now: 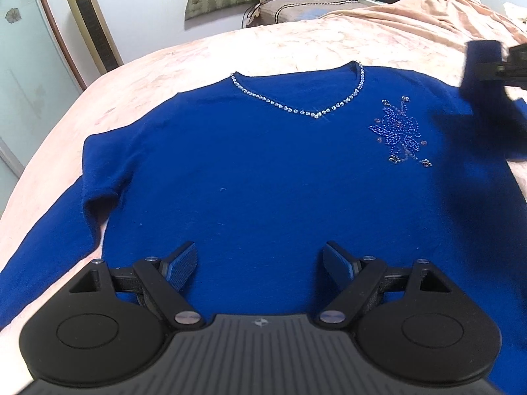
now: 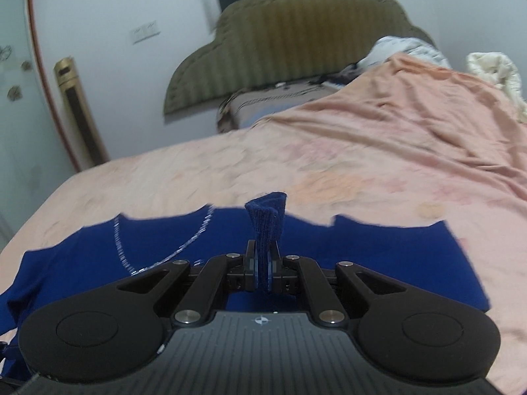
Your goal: Fold small clothes
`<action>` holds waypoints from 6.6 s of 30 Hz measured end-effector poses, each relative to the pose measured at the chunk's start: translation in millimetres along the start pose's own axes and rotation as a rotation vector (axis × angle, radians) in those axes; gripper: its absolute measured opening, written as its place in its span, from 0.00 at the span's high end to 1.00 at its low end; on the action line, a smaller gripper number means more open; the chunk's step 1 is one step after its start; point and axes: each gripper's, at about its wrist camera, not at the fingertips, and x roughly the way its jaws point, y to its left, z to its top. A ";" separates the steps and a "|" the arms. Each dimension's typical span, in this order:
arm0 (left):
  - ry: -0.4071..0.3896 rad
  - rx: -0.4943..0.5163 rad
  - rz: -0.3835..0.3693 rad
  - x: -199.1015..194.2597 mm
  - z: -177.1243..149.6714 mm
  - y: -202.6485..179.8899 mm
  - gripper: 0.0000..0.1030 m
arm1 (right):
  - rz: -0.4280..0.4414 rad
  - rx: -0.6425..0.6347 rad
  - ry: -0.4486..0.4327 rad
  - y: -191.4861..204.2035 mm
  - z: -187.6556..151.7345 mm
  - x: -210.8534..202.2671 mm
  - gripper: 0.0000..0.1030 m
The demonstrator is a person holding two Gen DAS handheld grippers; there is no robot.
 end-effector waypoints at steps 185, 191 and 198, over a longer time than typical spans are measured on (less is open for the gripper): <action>-0.226 0.049 0.112 43.4 15.0 134.5 0.03 | 0.341 0.023 0.178 146.8 27.4 90.8 0.95; -0.197 0.004 0.155 57.6 21.4 148.1 0.03 | 0.252 0.059 0.107 104.4 39.1 80.0 0.95; -0.182 -0.027 0.139 58.2 19.9 156.1 0.03 | 0.137 0.130 0.064 43.3 36.6 70.2 0.95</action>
